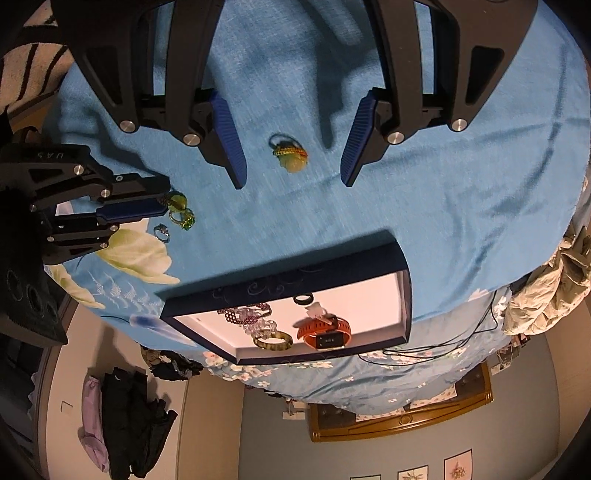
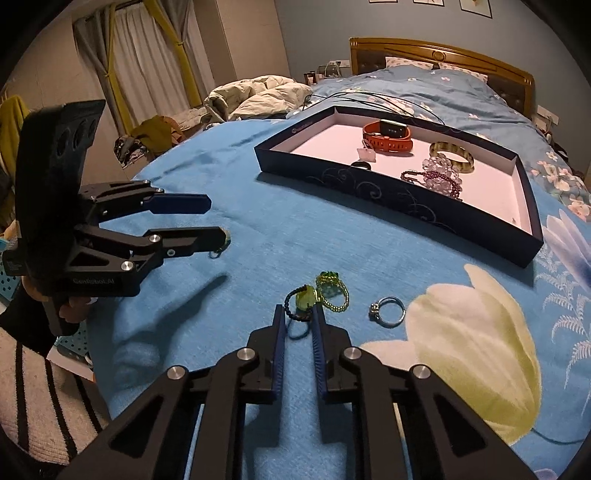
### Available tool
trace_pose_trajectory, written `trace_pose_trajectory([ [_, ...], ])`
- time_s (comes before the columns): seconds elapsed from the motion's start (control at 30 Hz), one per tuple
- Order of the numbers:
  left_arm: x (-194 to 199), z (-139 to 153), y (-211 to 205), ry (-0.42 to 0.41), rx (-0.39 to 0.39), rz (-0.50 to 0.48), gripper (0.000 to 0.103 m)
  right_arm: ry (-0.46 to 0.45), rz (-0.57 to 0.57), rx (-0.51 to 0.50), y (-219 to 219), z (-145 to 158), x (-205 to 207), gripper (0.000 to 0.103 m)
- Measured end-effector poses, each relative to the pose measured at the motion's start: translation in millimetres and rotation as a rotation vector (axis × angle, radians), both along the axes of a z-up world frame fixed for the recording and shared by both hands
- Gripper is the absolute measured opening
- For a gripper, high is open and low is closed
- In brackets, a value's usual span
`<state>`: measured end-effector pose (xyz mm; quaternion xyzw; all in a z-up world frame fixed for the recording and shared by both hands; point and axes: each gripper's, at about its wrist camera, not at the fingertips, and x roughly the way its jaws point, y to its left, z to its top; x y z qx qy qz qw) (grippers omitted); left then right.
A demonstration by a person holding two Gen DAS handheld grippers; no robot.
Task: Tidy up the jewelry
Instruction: 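Move both open tools back over the green rings on the bedspread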
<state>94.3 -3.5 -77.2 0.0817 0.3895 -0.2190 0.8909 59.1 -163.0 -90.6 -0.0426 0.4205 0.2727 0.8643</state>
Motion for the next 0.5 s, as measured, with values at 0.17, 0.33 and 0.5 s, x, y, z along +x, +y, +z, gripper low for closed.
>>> trace_pose_trajectory([
  [0.17, 2, -4, -3, 0.014, 0.006, -0.005, 0.051, -0.007, -0.014, 0.020, -6, 4, -1, 0.012],
  [0.33, 7, -8, -4, 0.043, 0.006, -0.002, 0.050, -0.014, -0.029, 0.040, -13, 8, -4, 0.012],
  [0.5, 10, -12, -6, 0.070, 0.012, -0.007, 0.044, -0.009, -0.043, 0.038, -18, 6, -5, 0.012],
])
